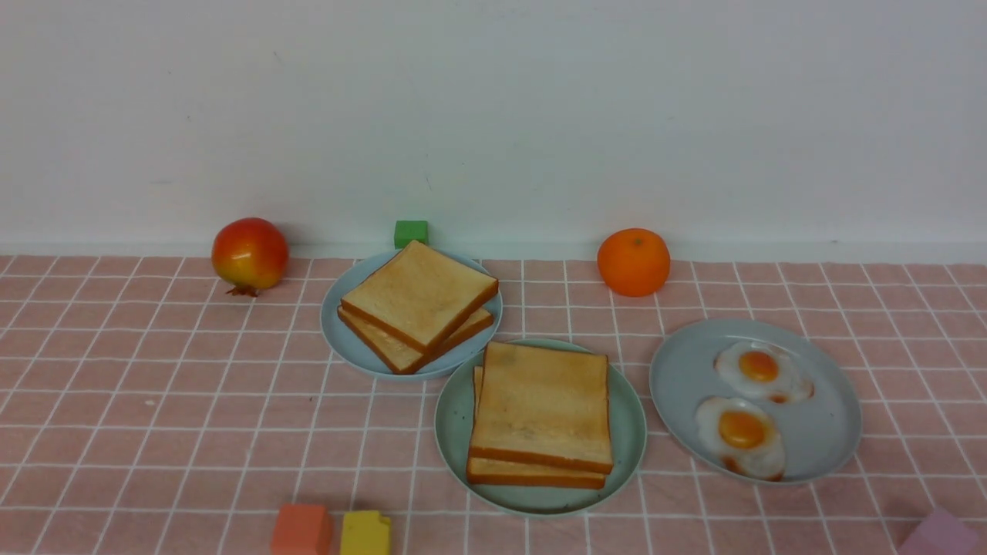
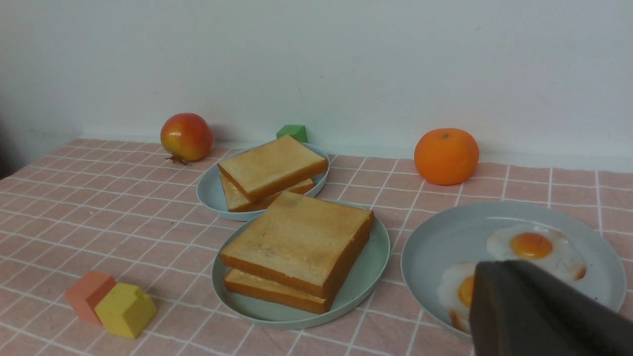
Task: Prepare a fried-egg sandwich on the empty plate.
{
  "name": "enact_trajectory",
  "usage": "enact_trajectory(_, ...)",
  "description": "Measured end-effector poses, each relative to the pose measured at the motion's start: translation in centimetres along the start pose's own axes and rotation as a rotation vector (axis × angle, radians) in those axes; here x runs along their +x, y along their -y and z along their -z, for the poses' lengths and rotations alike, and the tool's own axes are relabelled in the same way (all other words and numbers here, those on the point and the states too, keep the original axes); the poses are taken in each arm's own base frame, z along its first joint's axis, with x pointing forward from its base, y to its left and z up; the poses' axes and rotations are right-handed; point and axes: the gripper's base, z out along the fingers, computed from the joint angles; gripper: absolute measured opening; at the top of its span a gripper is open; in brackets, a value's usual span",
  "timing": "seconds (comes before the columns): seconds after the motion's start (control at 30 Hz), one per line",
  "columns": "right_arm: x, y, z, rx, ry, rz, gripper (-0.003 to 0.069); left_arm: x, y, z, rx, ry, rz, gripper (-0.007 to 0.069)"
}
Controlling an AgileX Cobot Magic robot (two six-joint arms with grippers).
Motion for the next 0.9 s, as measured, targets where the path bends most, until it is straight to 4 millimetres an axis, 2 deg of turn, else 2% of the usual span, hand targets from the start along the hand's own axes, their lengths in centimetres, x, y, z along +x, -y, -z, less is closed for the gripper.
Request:
enact_trajectory(0.13, 0.0, 0.0, 0.0, 0.0, 0.0, 0.001, 0.0008, -0.1, -0.8, -0.3, -0.069, 0.021, -0.078, 0.0013)
enact_trajectory(0.33, 0.0, 0.0, 0.0, 0.0, 0.0, 0.001, 0.0011, 1.0, -3.5, -2.5, -0.198, 0.184, -0.091, 0.0013)
enact_trajectory(0.37, 0.0, 0.0, 0.0, 0.0, 0.0, 0.001, 0.0012, 1.7, -4.4, -3.4, -0.227, 0.246, -0.081, 0.0013)
enact_trajectory(0.4, 0.0, 0.0, 0.0, 0.0, 0.0, 0.001, 0.0012, 1.8, -4.6, -3.4, -0.234, 0.257, -0.082, 0.0013)
enact_trajectory(0.43, 0.0, 0.0, 0.0, -0.002, -0.005, 0.001, 0.0013, 2.9, -5.5, -4.4, -0.25, 0.314, -0.1, 0.0013)
enact_trajectory(0.47, 0.0, 0.0, 0.0, -0.002, -0.005, 0.001, 0.0013, 3.0, -5.5, -4.3, -0.252, 0.319, -0.103, 0.0013)
enact_trajectory(0.5, 0.1, 0.0, 0.0, -0.003, -0.008, 0.001, 0.0015, 4.4, -6.4, -5.2, -0.261, 0.374, -0.142, 0.0013)
enact_trajectory(0.63, 0.1, 0.0, 0.0, -0.004, -0.009, 0.001, 0.0016, 7.6, -7.9, -6.7, -0.271, 0.439, -0.232, 0.0013)
enact_trajectory(0.77, 0.1, 0.0, 0.0, -0.005, -0.011, 0.001, 0.0018, 10.4, -9.2, -8.3, -0.281, 0.368, -0.201, 0.0013)
enact_trajectory(0.9, 0.1, -0.1, 0.0, -0.007, -0.014, 0.001, 0.0022, 11.0, -9.6, -8.4, -0.308, 0.3, -0.111, 0.0013)
